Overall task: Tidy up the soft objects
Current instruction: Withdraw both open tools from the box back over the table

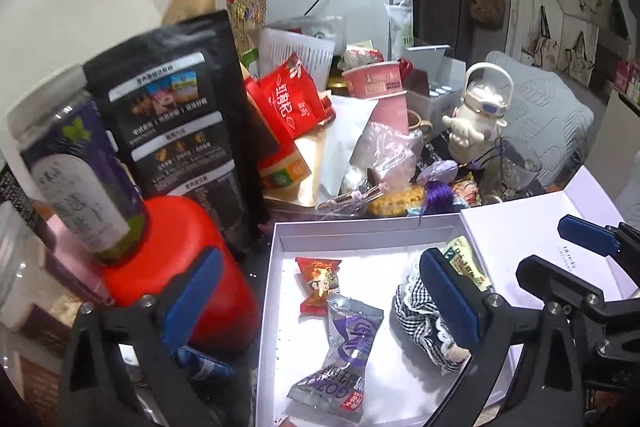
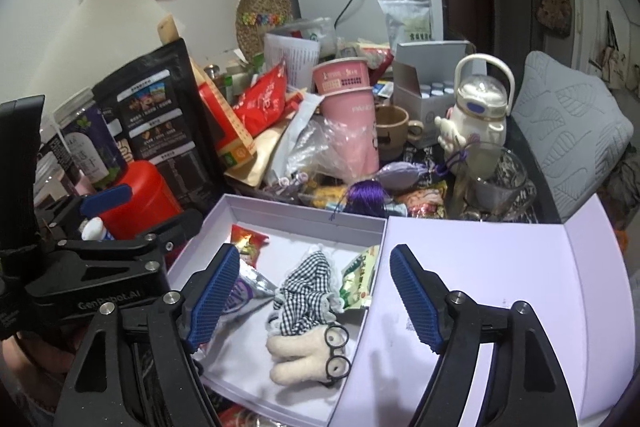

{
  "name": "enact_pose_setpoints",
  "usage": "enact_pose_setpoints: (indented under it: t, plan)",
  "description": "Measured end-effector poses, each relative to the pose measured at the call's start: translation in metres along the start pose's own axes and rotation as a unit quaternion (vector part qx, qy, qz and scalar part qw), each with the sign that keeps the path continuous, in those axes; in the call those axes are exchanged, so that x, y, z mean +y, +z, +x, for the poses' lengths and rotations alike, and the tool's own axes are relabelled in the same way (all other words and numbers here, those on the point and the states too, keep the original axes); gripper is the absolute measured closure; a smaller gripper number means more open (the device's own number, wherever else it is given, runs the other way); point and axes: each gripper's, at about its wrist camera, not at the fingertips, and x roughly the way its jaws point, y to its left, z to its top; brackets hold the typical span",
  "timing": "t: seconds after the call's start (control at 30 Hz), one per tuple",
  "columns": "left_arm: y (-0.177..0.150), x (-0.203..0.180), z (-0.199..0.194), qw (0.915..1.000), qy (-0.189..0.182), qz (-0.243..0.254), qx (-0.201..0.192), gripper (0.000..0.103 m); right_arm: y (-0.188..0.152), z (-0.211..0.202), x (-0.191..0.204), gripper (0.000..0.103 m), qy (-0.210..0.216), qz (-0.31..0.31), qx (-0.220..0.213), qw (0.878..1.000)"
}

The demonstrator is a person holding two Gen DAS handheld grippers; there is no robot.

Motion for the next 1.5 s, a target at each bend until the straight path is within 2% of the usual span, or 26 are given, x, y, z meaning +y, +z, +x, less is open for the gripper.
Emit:
enact_pose_setpoints:
  t: [0.17, 0.27, 0.57, 0.7, 1.0, 1.27, 1.5]
  plan:
    - [0.001, -0.002, -0.017, 0.9997, -0.004, 0.019, -0.015, 0.003, 0.003, -0.022, 0.004, 0.015, 0.01, -0.002, -0.024, 1.0]
    - [0.001, -0.005, -0.029, 0.9994, -0.006, 0.024, -0.025, 0.003, 0.003, -0.033, 0.008, 0.015, 0.008, -0.009, -0.035, 0.999]
    - [-0.005, -0.006, -0.065, 0.997, -0.057, 0.014, -0.05, 0.003, 0.0, -0.076, 0.02, 0.01, 0.007, -0.022, -0.08, 0.997]
    - [-0.011, -0.002, -0.083, 0.9969, -0.063, 0.004, -0.047, 0.003, -0.006, -0.091, 0.023, 0.01, 0.01, -0.02, -0.084, 0.996]
    - [-0.032, 0.007, -0.126, 0.9973, -0.04, 0.0, -0.061, 0.003, -0.026, -0.124, 0.033, 0.01, 0.003, -0.022, -0.088, 0.996]
    - [-0.053, 0.009, -0.16, 0.9964, -0.05, -0.006, -0.068, 0.003, -0.049, -0.152, 0.05, 0.01, 0.0, -0.028, -0.093, 0.995]
    - [-0.08, 0.001, -0.177, 0.9962, -0.063, 0.01, -0.06, 0.003, -0.075, -0.169, 0.062, 0.01, 0.008, -0.025, -0.083, 0.996]
